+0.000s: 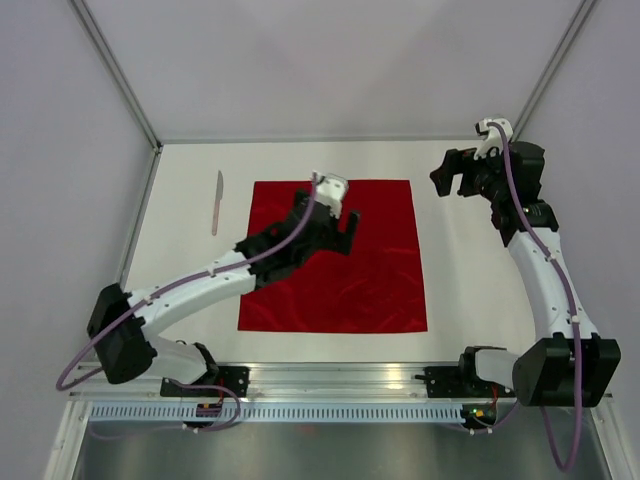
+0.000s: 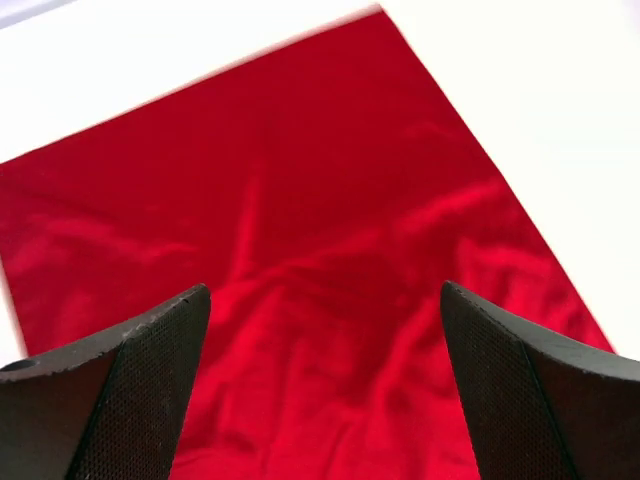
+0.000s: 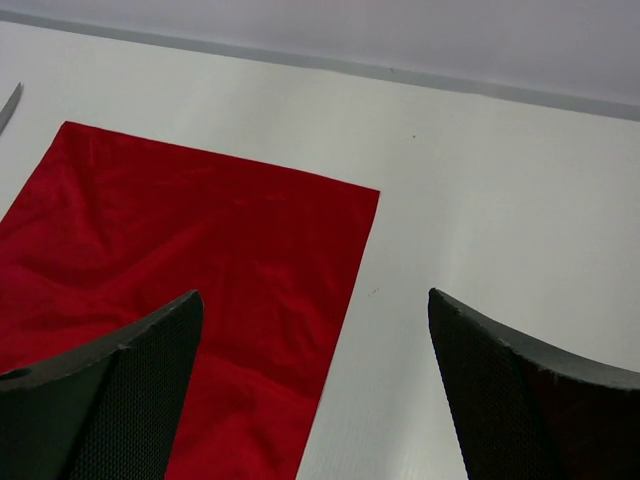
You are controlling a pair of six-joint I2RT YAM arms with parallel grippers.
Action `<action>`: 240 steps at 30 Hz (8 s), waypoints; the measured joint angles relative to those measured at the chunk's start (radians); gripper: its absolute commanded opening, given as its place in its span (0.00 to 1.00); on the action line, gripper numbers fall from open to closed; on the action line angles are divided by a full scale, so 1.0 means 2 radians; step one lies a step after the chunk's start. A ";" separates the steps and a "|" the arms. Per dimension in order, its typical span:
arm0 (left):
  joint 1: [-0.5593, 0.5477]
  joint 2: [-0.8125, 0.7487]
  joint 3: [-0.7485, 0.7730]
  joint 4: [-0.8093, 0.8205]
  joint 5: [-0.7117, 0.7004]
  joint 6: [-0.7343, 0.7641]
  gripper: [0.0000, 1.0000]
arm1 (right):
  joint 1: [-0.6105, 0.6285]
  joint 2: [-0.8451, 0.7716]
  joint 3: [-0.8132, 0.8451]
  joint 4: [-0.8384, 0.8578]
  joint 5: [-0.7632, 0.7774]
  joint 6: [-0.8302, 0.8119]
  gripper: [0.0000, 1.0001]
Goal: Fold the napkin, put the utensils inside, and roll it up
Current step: Fold the napkin
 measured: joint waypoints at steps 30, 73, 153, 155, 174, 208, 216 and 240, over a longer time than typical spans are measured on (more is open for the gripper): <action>-0.273 0.320 0.109 0.109 -0.010 0.021 0.70 | -0.040 0.069 0.088 -0.044 -0.025 0.016 0.98; -0.285 0.400 0.129 0.129 -0.034 0.020 0.02 | -0.040 0.069 0.083 -0.048 -0.023 0.015 0.98; 0.205 0.161 0.020 0.136 0.218 -0.093 0.02 | -0.040 0.092 0.083 -0.063 -0.062 0.008 0.98; 0.217 0.161 0.017 0.136 0.225 -0.095 0.02 | -0.040 0.094 0.083 -0.063 -0.063 0.008 0.98; 0.263 0.161 0.007 0.136 0.239 -0.107 0.02 | -0.040 0.096 0.083 -0.073 -0.070 0.008 0.98; 0.309 0.204 0.071 0.085 0.256 -0.107 0.02 | -0.040 0.103 0.083 -0.074 -0.072 0.006 0.98; 0.316 0.208 0.085 0.077 0.258 -0.107 0.02 | -0.040 0.103 0.083 -0.074 -0.071 -0.004 0.98; 0.332 0.227 0.105 0.070 0.271 -0.107 0.02 | -0.040 0.105 0.083 -0.074 -0.071 -0.006 0.98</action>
